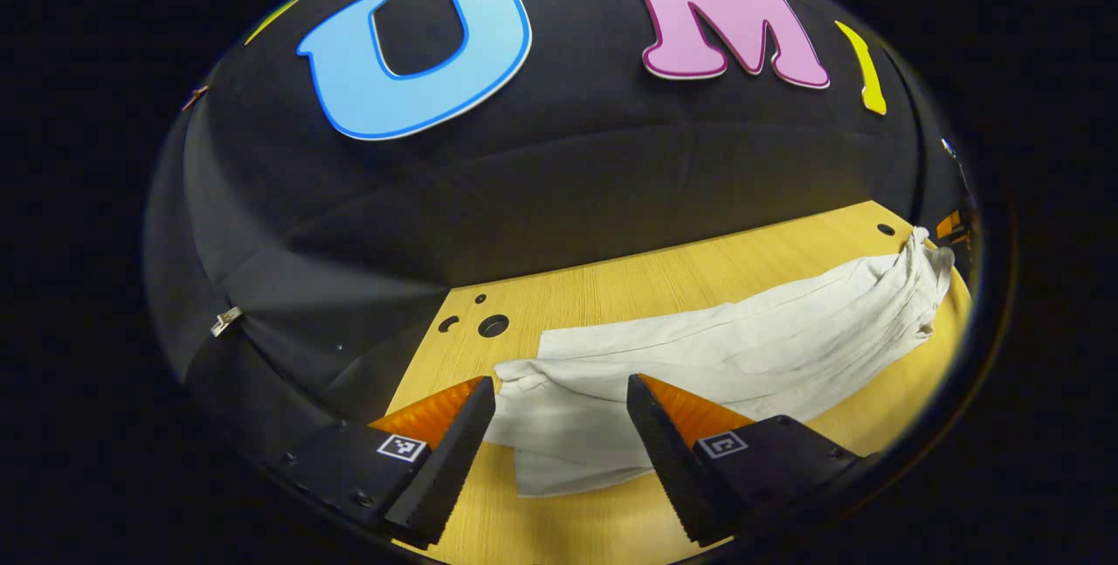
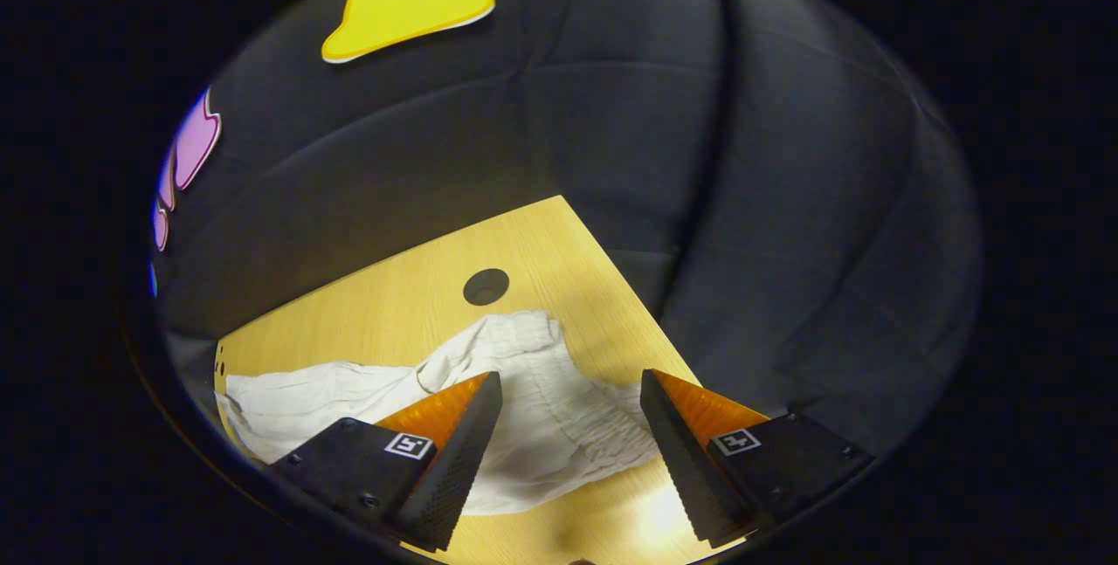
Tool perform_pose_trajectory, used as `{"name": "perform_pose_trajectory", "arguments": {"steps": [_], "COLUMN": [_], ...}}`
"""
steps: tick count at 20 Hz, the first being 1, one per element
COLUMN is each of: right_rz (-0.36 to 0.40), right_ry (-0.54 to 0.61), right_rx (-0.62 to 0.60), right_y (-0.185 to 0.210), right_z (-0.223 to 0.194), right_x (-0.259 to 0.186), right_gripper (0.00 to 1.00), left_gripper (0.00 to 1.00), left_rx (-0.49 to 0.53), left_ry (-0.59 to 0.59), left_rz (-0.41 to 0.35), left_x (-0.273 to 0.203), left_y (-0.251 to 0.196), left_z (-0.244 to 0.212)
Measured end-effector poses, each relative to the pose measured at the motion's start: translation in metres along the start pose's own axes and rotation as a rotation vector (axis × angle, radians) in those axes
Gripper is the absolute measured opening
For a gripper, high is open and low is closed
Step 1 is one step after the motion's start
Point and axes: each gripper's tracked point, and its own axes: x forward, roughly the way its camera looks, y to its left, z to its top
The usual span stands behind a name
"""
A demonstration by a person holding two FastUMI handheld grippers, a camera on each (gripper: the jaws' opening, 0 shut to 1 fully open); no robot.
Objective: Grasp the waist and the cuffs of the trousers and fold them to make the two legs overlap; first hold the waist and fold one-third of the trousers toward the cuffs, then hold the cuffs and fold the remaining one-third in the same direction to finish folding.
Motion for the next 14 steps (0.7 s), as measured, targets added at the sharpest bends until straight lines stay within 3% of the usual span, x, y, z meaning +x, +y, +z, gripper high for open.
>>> {"name": "perform_pose_trajectory", "arguments": {"steps": [2, 7, 11, 14], "right_rz": [-0.030, -0.083, -0.137, -0.158], "right_ry": [-0.019, -0.064, -0.068, -0.055], "right_rx": [0.053, 0.179, 0.207, 0.229], "right_y": [-0.007, -0.019, -0.023, -0.020], "right_z": [-0.004, -0.009, -0.013, -0.023], "right_x": [-0.002, -0.004, -0.005, 0.003], "right_gripper": [0.99, 0.99, 0.99, 0.99], "left_gripper": [0.96, 0.97, 0.97, 0.96], "left_rx": [-0.029, 0.010, -0.039, -0.018], "left_ry": [-0.020, -0.067, -0.067, -0.079], "left_rz": [-0.007, -0.038, -0.091, -0.121], "left_x": [-0.031, -0.082, -0.105, -0.115], "left_y": [-0.010, -0.030, -0.061, -0.077], "left_z": [0.007, 0.026, 0.031, 0.036]}}
